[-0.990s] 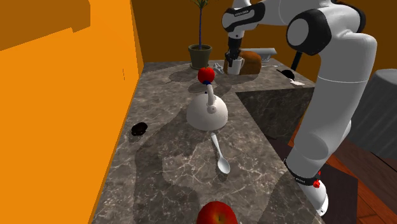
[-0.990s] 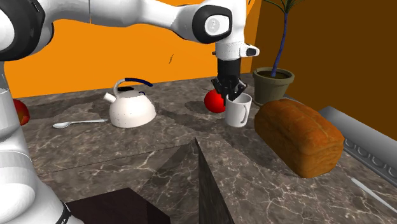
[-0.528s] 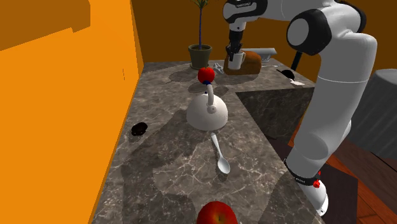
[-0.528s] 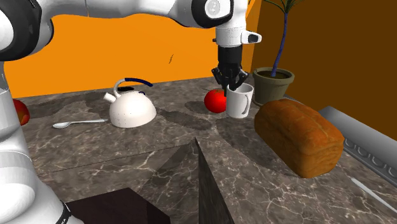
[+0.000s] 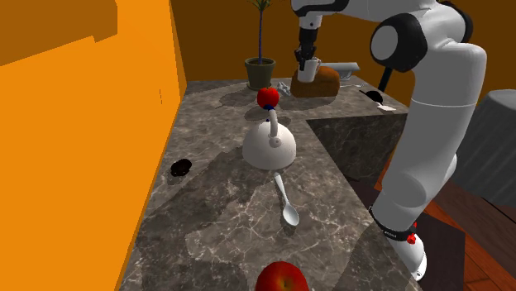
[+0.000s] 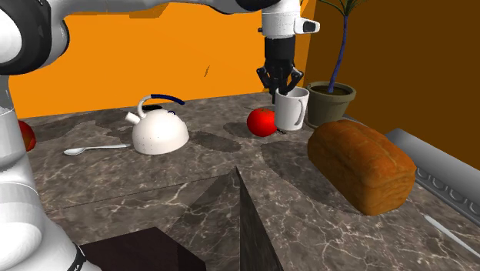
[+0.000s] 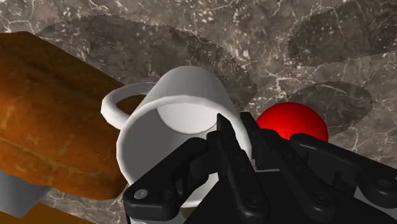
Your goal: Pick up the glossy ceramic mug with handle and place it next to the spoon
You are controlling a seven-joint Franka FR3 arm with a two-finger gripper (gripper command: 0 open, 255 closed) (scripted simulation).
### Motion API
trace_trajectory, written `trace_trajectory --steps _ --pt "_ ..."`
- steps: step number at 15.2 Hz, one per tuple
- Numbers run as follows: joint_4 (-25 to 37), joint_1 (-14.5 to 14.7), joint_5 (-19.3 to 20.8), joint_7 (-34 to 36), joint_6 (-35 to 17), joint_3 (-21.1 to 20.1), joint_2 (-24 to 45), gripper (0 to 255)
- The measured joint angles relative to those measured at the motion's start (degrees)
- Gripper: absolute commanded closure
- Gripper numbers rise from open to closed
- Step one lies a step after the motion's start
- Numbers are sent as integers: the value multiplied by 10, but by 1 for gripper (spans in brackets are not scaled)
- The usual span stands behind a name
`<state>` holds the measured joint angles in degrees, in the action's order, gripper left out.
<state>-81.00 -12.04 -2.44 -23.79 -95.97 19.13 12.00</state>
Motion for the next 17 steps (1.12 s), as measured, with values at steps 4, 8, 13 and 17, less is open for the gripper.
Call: trace_trajectory --steps 4,8,13,17 --pt "43 -4 -3 -2 35 1 9 255" --pt "35 7 5 9 50 -2 -14 255" --pt "-107 40 46 58 20 -20 -133 255" --pt "-202 58 70 105 13 -46 -221 255"
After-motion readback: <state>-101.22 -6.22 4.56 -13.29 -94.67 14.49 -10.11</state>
